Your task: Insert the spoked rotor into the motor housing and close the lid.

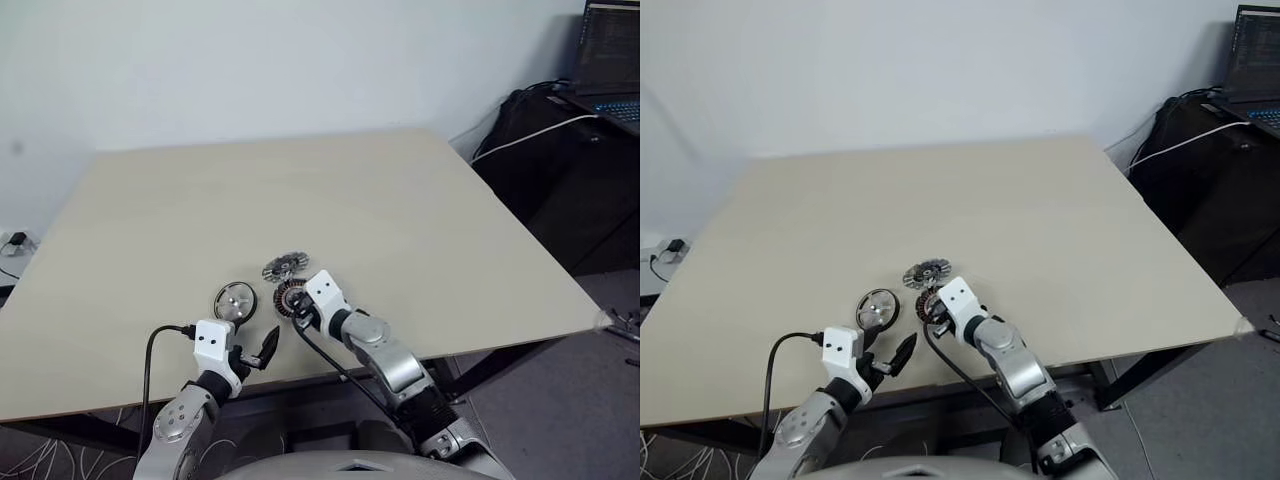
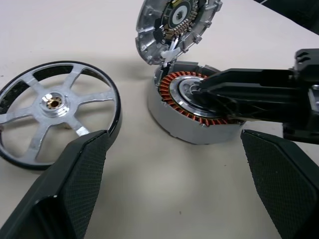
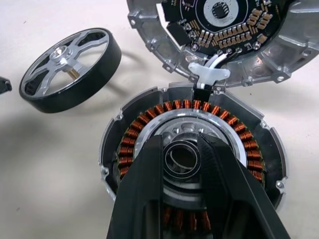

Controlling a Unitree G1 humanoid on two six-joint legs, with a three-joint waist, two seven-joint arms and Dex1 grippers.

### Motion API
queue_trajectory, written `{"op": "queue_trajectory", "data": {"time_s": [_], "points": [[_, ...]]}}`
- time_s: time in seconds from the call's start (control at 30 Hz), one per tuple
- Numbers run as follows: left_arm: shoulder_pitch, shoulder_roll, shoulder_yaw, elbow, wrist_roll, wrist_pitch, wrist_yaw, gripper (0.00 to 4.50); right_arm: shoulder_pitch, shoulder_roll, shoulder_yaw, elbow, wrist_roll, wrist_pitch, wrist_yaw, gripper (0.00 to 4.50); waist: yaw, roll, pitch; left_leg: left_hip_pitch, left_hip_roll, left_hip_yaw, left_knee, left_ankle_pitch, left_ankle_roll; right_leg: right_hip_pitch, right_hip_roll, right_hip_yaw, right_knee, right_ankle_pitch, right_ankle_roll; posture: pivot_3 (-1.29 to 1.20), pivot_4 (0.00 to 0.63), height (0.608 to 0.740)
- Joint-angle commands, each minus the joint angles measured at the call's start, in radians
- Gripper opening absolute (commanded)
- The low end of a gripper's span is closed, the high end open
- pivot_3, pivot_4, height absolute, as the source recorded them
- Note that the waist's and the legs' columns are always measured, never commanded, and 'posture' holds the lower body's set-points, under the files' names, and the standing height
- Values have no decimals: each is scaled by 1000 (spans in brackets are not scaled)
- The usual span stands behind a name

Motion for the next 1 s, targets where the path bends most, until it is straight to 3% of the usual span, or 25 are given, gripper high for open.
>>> {"op": "queue_trajectory", "data": {"time_s": [0.03, 0.5, 0.53, 0.77, 0.87, 1.0], "points": [[-13, -3, -8, -30, -1, -18, -4, 4500, -34, 20, -13, 11, -1, -31, -5, 690, -4, 0, 0, 0, 0, 0, 0, 0, 0, 0, 0, 0, 0, 0, 0, 0, 0, 740], [-13, -3, -6, -34, -2, -16, 0, 4500, -60, 28, -24, 63, -4, -53, 1, 690, -14, 0, 0, 1, 0, 0, 0, 0, 0, 0, 0, 0, 1, 2, 3, 0, 0, 740], [-14, -3, -6, -34, -3, -16, 0, 4500, -58, 28, -22, 62, -3, -54, 5, 1422, -14, 0, 0, 1, 0, 0, 0, 0, 0, 0, 0, 0, 1, 2, 3, 0, 0, 740], [-16, -4, -9, -33, -1, -16, 0, 4500, -33, 17, -17, -4, 3, -49, 26, 3521, -13, 1, 0, 1, 0, 0, 0, 0, -1, 0, 0, 0, 1, 2, 3, 0, 0, 740], [-10, -5, -6, -36, -2, -19, 4, 4500, 17, 1, -43, -149, 60, -4, 63, 3521, -13, 1, 0, 0, 0, -1, -1, 0, 0, 0, 0, 0, 1, 2, 3, 0, 0, 740], [0, -6, -4, -35, -4, -20, 4, 4500, 77, -48, -56, -305, 75, 68, 66, 2560, -12, 1, 0, 0, 0, -1, -1, 0, 0, -1, 0, 0, 1, 1, 3, 0, 0, 740]]}}
